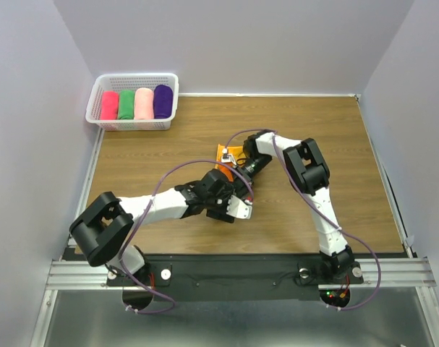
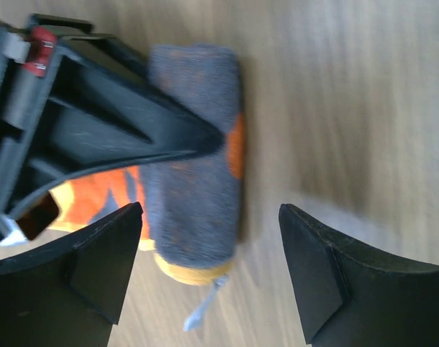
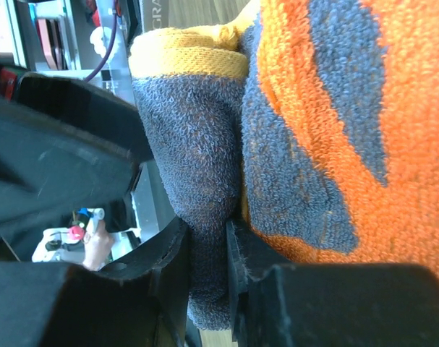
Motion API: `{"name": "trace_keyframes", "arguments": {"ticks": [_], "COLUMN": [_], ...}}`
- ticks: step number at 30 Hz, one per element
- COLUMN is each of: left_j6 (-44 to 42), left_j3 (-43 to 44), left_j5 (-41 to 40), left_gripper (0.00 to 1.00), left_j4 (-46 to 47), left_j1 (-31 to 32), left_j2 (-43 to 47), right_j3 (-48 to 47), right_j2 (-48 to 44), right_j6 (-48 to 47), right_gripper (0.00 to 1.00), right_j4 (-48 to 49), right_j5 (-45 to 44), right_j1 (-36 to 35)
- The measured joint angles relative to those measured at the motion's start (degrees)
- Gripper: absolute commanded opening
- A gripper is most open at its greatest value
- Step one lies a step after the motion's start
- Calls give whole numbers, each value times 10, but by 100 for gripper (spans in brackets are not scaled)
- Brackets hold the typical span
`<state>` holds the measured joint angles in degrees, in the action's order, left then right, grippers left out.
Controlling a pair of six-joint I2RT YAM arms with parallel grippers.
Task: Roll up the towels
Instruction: Roll the towel
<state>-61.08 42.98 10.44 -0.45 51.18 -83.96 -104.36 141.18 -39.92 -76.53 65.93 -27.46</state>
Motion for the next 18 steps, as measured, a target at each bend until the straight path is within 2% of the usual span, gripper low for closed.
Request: {"name": "trace_keyframes", "arguments": {"ticks": [2,5,7,8,10,12,18], "left_j6": [-5,-13,-15,-14,-10,2,45], "left_j3": [6,10,11,11,21,32,51], "left_j5": [-5,-10,-16,-19,-21,-17,44], "left_gripper": [86,77,62,50,41,35,33], "left_j4": [12,26,30,31,30,21,-17], "left_j1": [0,0,0,0,0,-3,-37], "left_j2": [-10,-29,-44,-56,-73,-84,-87], "right_j3": [-6,-10,-10,-10,-10,-10,-14], "right_j2": [3,8,9,9,9,9,2], "right_j6": [6,12,14,16,19,24,90], "right_gripper": [27,29,32,32,34,41,56], "right_j4": [-3,-8,-9,-9,-10,-11,7], "right_j5": [-2,-1,0,0,1,0,0], "right_j1": [0,0,0,0,0,0,17]}}
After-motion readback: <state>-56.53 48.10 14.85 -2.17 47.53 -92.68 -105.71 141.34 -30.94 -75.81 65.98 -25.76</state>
